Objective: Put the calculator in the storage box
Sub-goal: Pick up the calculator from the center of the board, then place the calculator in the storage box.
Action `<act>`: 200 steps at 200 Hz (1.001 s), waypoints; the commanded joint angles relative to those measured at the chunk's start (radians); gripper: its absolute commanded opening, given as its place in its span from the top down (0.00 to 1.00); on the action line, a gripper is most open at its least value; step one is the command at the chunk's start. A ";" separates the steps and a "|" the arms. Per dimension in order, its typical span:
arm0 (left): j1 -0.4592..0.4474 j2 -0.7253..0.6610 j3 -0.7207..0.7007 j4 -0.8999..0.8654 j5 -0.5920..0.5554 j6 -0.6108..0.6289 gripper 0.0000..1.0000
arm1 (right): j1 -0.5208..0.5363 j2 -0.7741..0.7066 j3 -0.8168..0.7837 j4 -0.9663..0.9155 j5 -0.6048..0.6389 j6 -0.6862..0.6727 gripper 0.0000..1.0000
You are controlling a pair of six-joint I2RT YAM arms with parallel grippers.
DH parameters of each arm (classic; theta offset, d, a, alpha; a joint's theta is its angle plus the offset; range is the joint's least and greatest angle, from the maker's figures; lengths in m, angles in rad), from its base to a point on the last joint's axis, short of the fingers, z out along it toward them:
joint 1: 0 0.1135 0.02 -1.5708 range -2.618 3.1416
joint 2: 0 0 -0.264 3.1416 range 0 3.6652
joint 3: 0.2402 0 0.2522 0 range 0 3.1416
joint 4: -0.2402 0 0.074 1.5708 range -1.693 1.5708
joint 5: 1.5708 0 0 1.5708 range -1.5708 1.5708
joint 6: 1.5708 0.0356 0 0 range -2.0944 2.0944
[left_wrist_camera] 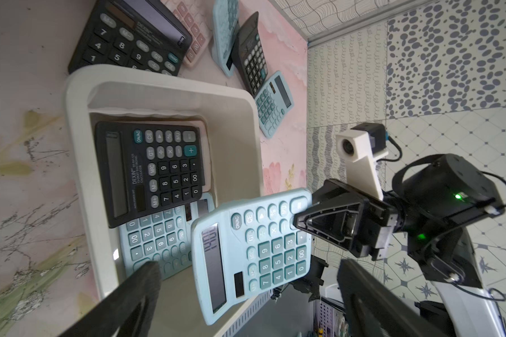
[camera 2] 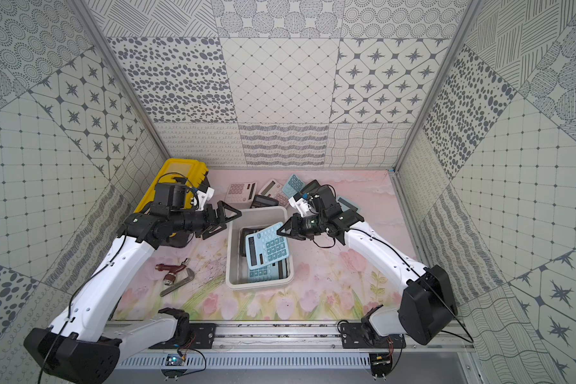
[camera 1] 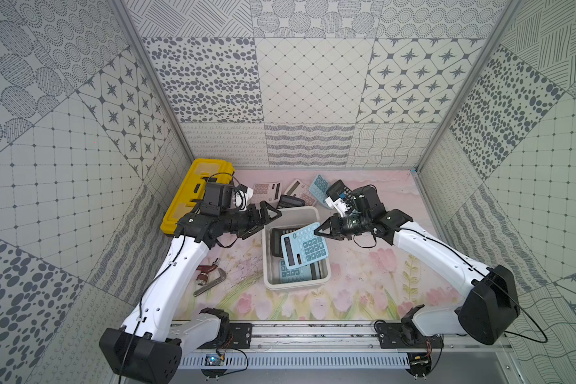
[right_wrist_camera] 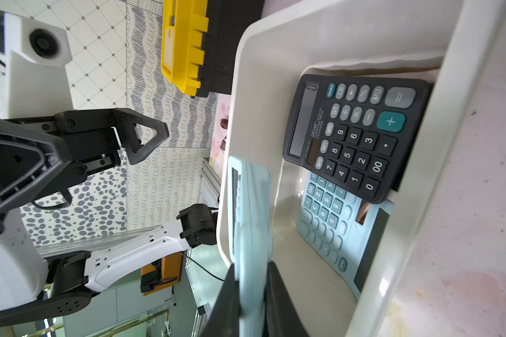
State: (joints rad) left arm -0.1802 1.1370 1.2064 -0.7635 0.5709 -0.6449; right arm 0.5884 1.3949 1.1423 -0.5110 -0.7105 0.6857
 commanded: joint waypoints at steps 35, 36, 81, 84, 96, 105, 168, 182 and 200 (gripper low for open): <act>0.005 -0.036 -0.048 0.074 -0.142 -0.037 0.00 | 0.143 0.069 0.140 -0.124 0.302 0.087 1.00; 0.004 -0.037 -0.049 0.075 -0.142 -0.037 0.00 | 0.145 0.070 0.141 -0.127 0.306 0.089 1.00; 0.004 -0.046 -0.066 0.084 -0.149 -0.031 0.00 | 0.222 0.145 0.172 -0.179 0.387 0.138 1.00; 0.004 -0.045 -0.067 0.084 -0.149 -0.031 0.00 | 0.227 0.150 0.172 -0.179 0.391 0.139 1.00; 0.005 -0.045 -0.076 0.090 -0.148 -0.031 0.00 | 0.244 0.164 0.174 -0.179 0.404 0.151 1.00; 0.005 -0.041 -0.084 0.100 -0.140 -0.032 0.00 | 0.256 0.178 0.175 -0.179 0.417 0.161 1.00; 0.005 -0.020 -0.128 0.136 -0.120 -0.041 0.00 | 0.307 0.278 0.196 -0.161 0.433 0.230 1.00; 0.004 -0.017 -0.128 0.138 -0.118 -0.037 0.00 | 0.316 0.296 0.201 -0.159 0.434 0.237 1.00; 0.005 -0.013 -0.129 0.139 -0.111 -0.037 0.00 | 0.327 0.317 0.201 -0.149 0.437 0.251 1.00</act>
State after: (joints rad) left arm -0.1795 1.1152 1.0801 -0.6777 0.4435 -0.6849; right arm 0.8932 1.6890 1.3125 -0.6971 -0.2775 0.9073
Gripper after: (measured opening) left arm 0.997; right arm 0.175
